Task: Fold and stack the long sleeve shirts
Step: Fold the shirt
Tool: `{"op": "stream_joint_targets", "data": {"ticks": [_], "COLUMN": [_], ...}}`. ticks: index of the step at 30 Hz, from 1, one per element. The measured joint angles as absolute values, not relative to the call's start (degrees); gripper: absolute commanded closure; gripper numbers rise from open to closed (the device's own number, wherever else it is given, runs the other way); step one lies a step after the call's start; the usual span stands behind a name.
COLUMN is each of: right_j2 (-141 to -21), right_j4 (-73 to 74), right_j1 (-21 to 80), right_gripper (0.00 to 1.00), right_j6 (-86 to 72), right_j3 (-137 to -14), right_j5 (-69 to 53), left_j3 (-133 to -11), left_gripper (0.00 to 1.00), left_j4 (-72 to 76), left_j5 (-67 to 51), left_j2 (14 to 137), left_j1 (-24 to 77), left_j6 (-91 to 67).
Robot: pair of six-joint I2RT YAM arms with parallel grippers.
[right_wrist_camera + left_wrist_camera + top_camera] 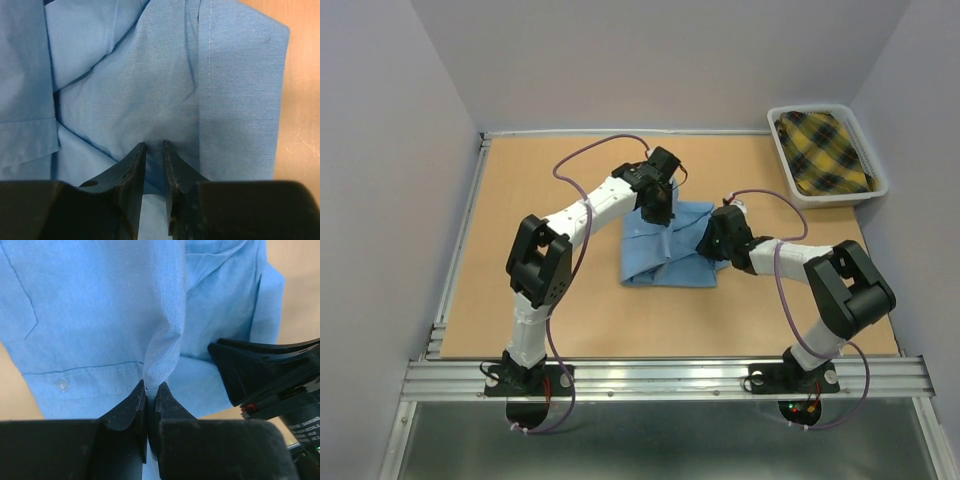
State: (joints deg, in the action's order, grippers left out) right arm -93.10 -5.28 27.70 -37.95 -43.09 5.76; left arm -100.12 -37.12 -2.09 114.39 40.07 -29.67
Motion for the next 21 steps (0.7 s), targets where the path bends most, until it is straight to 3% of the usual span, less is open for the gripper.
{"op": "stream_joint_targets", "data": {"ticks": [9, 13, 21], "right_j2": [-94.06, -93.78, -89.67], "right_j4": [-10.44, -10.98, -8.05], "right_j1": [27.66, 27.66, 27.68], "right_gripper": [0.74, 0.72, 0.68], "right_j6": [-40.84, -40.97, -40.42], "right_j3": [-41.71, -41.25, -39.44], "right_j5": [3.11, 3.03, 4.10], "left_j3": [-103.61, -103.61, -103.66], "left_gripper": [0.98, 0.86, 0.92], "left_j4": [-36.77, -36.82, -36.91], "left_j5": [-1.41, -0.60, 1.41], "left_j2": [119.92, 120.95, 120.92], "left_j1": [44.40, 45.10, 44.88], "left_j6": [-32.08, -32.34, -33.82]}}
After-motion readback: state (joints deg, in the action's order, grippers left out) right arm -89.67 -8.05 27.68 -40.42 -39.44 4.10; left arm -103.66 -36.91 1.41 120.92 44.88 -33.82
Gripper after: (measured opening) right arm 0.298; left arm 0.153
